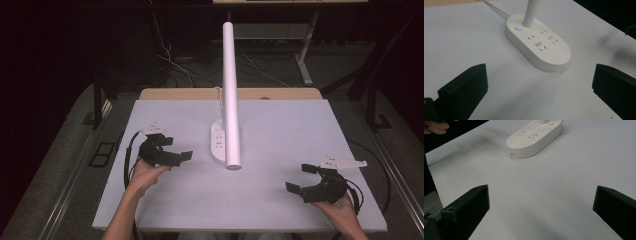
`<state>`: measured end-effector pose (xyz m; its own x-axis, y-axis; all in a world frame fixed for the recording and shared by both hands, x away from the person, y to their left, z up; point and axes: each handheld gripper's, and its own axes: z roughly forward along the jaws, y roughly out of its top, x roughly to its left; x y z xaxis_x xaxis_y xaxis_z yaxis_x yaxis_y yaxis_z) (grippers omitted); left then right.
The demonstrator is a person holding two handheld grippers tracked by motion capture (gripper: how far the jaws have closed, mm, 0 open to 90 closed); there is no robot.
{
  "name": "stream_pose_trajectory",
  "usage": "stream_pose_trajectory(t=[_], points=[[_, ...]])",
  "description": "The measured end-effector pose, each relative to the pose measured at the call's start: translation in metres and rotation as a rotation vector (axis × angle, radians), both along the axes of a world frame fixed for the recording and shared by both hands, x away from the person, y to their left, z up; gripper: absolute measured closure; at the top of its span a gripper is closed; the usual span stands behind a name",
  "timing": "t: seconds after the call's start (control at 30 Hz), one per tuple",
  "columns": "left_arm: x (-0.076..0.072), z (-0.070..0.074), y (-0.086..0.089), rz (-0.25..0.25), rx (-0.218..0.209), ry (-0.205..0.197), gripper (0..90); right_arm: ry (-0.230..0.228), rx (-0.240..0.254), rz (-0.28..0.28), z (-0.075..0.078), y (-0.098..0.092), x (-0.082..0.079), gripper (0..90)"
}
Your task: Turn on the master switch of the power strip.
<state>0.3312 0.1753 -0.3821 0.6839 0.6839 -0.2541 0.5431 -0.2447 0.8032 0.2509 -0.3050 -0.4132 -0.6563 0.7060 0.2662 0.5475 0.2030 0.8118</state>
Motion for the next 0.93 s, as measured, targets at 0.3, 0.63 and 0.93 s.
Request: stream_pose_trajectory(t=[0.3, 0.63, 0.93], points=[[-0.022, -0.016, 0.003, 0.001, -0.038, 0.001, 0.0, 0.006, -0.001, 0.007, 0.0, 0.002, -0.001, 0.1], [-0.048, -0.032, 0.002, -0.001, -0.055, -0.002, 0.0, 0.014, 0.001, 0.013, 0.0, 0.003, -0.002, 0.1], [-0.057, -0.035, 0.001, -0.019, -0.059, -0.018, 0.4, 0.017, 0.0, 0.023, -0.001, 0.005, -0.004, 0.0]])
